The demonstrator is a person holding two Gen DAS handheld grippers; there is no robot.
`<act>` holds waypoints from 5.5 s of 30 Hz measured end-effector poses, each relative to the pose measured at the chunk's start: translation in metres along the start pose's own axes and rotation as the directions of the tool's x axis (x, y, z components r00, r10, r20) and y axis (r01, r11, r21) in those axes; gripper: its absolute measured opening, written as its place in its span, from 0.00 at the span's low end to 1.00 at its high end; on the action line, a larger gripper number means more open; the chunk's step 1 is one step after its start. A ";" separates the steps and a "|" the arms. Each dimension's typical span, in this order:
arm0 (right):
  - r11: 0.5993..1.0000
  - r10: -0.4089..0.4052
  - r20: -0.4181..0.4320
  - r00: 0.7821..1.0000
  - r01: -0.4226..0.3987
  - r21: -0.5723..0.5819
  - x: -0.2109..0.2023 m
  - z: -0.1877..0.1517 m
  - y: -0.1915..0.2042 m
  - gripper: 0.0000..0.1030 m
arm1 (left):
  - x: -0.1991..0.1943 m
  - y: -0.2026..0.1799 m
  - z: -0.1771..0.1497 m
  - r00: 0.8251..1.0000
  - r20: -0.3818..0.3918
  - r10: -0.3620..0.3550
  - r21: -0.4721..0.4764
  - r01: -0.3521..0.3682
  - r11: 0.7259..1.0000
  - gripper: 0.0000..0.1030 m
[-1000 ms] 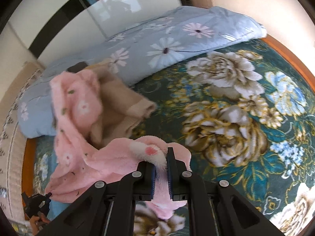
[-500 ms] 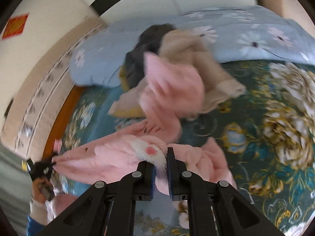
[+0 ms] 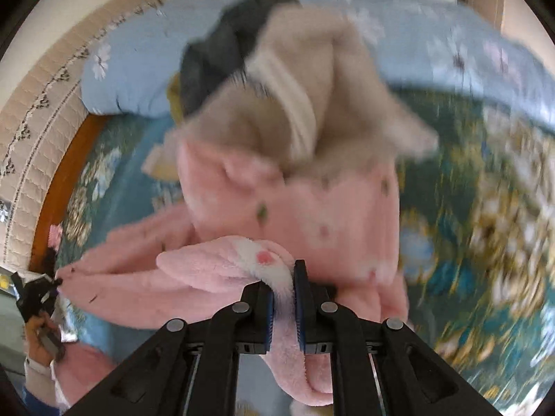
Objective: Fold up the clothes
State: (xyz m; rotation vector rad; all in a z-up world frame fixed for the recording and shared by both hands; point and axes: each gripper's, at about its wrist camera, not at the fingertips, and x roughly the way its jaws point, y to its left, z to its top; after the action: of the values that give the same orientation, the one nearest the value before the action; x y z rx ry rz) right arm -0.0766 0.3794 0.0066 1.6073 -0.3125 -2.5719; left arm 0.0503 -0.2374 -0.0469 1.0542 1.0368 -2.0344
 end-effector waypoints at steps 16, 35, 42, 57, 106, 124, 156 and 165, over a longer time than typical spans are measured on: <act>1.000 0.017 -0.035 0.999 -0.017 -0.014 0.019 0.051 -0.002 0.58 | 0.046 -0.016 -0.008 0.992 -0.105 0.074 0.057 -0.068 0.996 0.15; 0.964 -0.260 -0.172 0.950 0.265 0.001 0.054 -0.133 -0.055 0.67 | 0.036 -0.010 -0.010 0.996 -0.090 -0.007 -0.006 0.006 1.000 0.18; 0.951 -0.291 -0.155 0.944 0.303 0.058 0.041 -0.120 -0.053 0.10 | 0.020 -0.015 -0.010 0.999 -0.040 -0.034 0.046 0.036 0.998 0.18; 0.958 -0.228 0.222 0.948 0.178 0.224 -0.184 -0.039 -0.096 0.08 | 0.005 0.001 -0.004 0.998 -0.036 -0.044 -0.002 0.043 0.999 0.18; 0.623 -0.035 0.075 0.997 -0.037 0.781 0.037 -0.053 -0.289 0.04 | 0.020 0.007 -0.014 0.996 -0.060 -0.067 -0.134 0.058 0.989 0.40; 0.521 -0.171 0.243 0.955 -0.122 0.845 -0.065 -0.137 -0.314 0.03 | 0.062 0.078 -0.015 0.920 -0.376 -0.106 -0.426 -0.070 0.902 0.58; 0.529 -0.271 -0.077 0.959 0.215 0.821 -0.083 -0.246 -0.305 0.03 | 0.015 0.022 -0.001 0.952 -0.288 0.107 0.018 -0.106 0.994 0.15; 0.545 -0.283 -0.122 0.951 0.264 0.796 -0.081 -0.228 -0.316 0.08 | 0.010 0.031 -0.007 0.956 -0.283 0.072 -0.034 -0.085 0.996 0.19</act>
State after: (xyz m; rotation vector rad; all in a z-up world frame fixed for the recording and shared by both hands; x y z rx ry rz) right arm 0.1727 0.6742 -0.0893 1.9806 -1.5685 -2.8548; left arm 0.0722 -0.2486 -0.0692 1.3678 1.1570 -1.8228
